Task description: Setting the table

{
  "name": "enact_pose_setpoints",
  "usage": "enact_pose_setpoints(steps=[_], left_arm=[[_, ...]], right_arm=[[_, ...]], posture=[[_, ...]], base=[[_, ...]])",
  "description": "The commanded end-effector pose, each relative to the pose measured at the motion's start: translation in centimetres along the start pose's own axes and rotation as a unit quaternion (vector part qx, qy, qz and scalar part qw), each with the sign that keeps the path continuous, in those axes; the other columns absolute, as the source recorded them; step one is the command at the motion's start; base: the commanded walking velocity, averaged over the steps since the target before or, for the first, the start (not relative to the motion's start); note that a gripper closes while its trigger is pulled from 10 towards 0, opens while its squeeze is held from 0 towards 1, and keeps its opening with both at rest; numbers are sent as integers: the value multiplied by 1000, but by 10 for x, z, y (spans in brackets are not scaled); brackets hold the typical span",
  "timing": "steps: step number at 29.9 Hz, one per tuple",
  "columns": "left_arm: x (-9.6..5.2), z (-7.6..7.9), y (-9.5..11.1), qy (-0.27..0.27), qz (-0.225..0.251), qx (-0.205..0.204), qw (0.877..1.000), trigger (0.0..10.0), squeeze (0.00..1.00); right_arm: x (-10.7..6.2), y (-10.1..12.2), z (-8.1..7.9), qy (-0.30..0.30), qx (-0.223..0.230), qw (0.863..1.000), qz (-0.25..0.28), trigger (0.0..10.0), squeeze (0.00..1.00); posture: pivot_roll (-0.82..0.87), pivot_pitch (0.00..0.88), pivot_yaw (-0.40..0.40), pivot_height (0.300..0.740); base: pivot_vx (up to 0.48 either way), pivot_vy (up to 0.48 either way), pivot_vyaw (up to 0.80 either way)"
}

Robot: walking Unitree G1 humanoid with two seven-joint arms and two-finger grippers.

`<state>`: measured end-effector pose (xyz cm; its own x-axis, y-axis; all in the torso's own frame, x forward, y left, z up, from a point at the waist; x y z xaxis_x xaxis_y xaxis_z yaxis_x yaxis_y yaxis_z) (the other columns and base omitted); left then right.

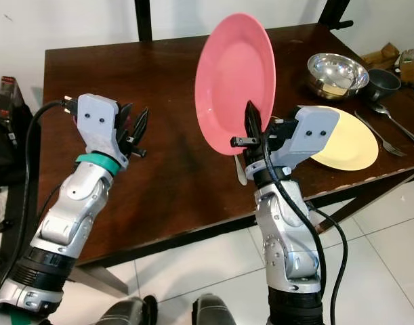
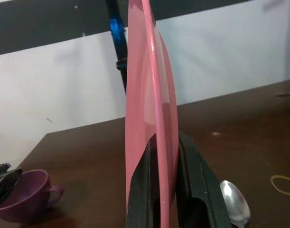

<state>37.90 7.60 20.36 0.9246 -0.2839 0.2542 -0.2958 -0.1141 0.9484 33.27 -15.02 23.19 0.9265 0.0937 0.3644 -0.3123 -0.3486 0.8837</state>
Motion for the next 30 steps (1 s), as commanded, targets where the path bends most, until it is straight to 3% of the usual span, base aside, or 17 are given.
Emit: enact_pose_setpoints(steps=[1,30], left_arm=[[1,1,-4,-2,-4,6,1000,10000,0],[5,4,-5,-5,1,5,1000,10000,0]], right_arm=[[-2,-2,5,-11,-1,1000,-2,10000,0],[-1,-5,7,-14,-2,1000,0,10000,0]], posture=[[-158,5,56,740],[-154,0,63,740]], base=[[0,0,0],[0,0,0]])
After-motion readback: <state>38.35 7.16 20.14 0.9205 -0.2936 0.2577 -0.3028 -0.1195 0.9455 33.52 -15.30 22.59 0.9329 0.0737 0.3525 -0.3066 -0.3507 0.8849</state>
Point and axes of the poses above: a point about 5 cm out from each wrist's last joint towards the gripper, its own x axis pointing out of the wrist towards the gripper, its own y axis along the axis of the wrist's last joint, z = x × y, the point moved 6 cm from there along x, pointing out of the wrist towards the gripper, and after that the axes turned 6 degrees about x, right-handed, at the moved point
